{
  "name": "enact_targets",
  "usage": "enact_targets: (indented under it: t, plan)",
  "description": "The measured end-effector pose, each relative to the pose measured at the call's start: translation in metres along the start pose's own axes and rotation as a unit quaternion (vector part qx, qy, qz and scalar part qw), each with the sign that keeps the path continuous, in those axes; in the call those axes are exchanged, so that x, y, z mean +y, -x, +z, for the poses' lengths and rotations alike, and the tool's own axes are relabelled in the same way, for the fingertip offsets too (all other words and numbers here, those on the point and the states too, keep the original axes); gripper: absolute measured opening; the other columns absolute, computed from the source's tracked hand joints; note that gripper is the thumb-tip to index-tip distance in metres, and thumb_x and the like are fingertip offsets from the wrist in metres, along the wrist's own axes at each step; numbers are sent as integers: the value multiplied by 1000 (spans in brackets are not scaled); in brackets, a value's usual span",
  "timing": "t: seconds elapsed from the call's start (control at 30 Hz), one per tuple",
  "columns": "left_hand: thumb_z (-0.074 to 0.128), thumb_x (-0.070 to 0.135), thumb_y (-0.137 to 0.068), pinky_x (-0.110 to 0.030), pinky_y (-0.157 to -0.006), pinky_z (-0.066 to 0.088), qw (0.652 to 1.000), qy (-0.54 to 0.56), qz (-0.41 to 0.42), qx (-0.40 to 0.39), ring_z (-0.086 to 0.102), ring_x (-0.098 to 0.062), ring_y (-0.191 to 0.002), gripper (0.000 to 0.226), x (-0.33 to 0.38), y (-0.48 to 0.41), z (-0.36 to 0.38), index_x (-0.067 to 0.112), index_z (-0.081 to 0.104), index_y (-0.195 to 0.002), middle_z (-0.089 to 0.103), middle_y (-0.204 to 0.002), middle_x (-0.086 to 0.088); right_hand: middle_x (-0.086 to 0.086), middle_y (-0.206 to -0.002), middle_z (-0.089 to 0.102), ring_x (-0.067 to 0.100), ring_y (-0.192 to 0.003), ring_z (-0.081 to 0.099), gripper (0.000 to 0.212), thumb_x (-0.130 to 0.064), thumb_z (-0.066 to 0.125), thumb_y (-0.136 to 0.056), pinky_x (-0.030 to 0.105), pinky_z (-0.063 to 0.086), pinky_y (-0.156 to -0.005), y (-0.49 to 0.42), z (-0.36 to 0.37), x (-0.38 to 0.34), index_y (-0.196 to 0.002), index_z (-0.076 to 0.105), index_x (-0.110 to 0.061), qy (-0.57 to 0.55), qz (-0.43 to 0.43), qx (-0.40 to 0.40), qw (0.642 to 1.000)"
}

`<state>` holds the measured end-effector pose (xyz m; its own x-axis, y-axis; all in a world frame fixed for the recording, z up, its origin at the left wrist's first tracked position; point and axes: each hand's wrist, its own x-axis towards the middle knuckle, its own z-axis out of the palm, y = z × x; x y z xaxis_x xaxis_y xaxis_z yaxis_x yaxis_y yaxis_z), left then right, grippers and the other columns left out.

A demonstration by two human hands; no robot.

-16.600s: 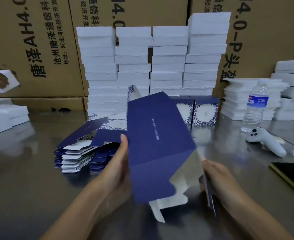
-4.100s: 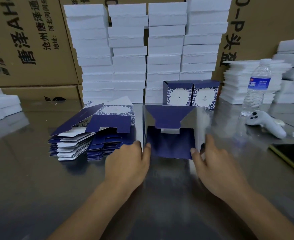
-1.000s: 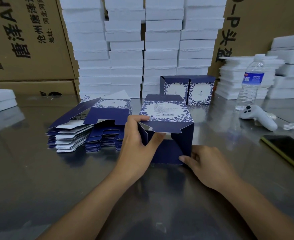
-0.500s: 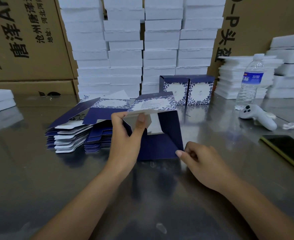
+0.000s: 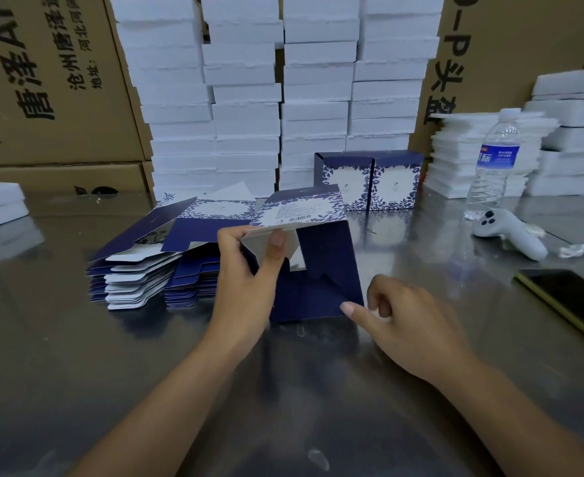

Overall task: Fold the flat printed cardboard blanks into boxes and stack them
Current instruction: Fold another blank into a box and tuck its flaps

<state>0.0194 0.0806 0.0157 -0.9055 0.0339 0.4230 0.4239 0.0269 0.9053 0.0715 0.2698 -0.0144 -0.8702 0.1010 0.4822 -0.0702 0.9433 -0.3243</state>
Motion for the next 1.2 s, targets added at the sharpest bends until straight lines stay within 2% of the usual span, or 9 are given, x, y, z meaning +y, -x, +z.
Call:
enact_targets:
  t: [0.1,0.27,0.5,0.6,0.7,0.8,0.9,1.07,1.2]
  plan:
    - [50,83,-64,-25,-77,47,1000,-13,8,-14,57,-2,-86,59,-2,0,1,35,43,-98,57,-91,17,-14,-92,46,12,-85,52,44,-65,48,-76,32,46,-70,-3,1,-3,-98,40,-28,-79,-7,72,994]
    - [48,87,-59,-24,-76,42,996,-51,24,-70,55,-4,-97,58,-3,7,5,46,42,-98,54,-105,19,-10,-127,43,8,-118,42,58,-34,66,-83,19,31,-99,-6,-5,-13,-133,37,-29,-143,-96,212,962]
    - [61,70,-65,-28,-85,45,988,-26,47,-145,58,-8,-105,47,-7,11,9,54,43,-105,56,-115,17,5,-98,66,17,-97,50,24,-20,61,-79,35,43,-84,-9,-13,-19,-98,70,-8,-99,-117,300,942]
    - [53,84,-62,-33,-101,41,978,-22,56,-199,49,-6,-124,71,-8,12,5,56,36,-124,48,-133,19,5,-88,65,16,-90,49,25,-19,54,-76,19,37,-79,-11,-17,-17,-89,71,-7,-112,-92,319,937]
    - [35,88,-67,-17,-107,31,970,-17,75,-231,30,7,-135,77,-8,13,2,59,24,-137,32,-144,32,-3,-83,59,17,-85,50,24,-26,55,-80,8,32,-77,-11,-22,-16,-85,70,-8,-140,-70,333,930]
    - [44,64,-84,-3,-96,34,972,-6,76,-224,34,18,-126,56,-9,13,3,57,26,-136,38,-130,47,-6,-83,55,18,-84,48,33,-39,53,-86,6,32,-75,-11,-25,-15,-83,69,-9,-170,-47,343,923]
    - [55,41,-86,-21,-100,40,976,-48,100,-185,47,7,-120,47,-13,11,7,49,35,-128,50,-122,36,-7,-81,50,18,-81,45,40,-43,51,-87,6,31,-72,-11,-26,-16,-81,66,-6,-178,-36,354,918]
    - [57,55,-78,-12,-69,40,975,-157,120,-102,54,-1,-83,27,-17,9,6,31,46,-84,57,-85,15,-10,-79,51,22,-80,50,24,-42,53,-85,9,34,-71,-10,-28,-20,-81,63,-21,-228,-68,326,915]
    - [42,58,-89,-35,-59,39,945,-267,171,-75,50,-18,-66,47,-14,10,2,14,50,-73,52,-65,3,-5,-81,57,24,-83,53,11,-36,56,-83,8,33,-74,-10,-28,-22,-83,60,-26,-249,-85,306,915]
